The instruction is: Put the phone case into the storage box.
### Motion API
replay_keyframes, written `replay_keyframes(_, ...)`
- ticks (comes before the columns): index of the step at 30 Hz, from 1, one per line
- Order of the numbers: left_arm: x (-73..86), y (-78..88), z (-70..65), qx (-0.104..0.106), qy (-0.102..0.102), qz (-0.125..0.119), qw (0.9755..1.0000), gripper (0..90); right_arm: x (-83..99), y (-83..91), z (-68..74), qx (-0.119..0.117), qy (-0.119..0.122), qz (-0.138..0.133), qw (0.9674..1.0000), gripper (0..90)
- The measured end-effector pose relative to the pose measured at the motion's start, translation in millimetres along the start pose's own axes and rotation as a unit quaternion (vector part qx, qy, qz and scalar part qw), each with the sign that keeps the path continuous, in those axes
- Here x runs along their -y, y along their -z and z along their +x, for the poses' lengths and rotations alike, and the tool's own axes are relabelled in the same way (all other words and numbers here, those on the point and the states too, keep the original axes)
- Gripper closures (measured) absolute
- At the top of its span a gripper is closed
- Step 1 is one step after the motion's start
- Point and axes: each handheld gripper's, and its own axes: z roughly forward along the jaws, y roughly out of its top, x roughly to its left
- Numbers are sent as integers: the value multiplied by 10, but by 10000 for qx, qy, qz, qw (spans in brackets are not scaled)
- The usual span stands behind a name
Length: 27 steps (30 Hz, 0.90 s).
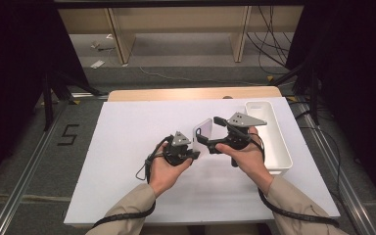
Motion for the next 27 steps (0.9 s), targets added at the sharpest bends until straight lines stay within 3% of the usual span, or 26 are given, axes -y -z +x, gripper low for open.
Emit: replay_keyframes(27, -9, -25, -51, 42, -32, -44, 10000, 806, 31, -52, 54, 262, -33, -81, 9996, 172)
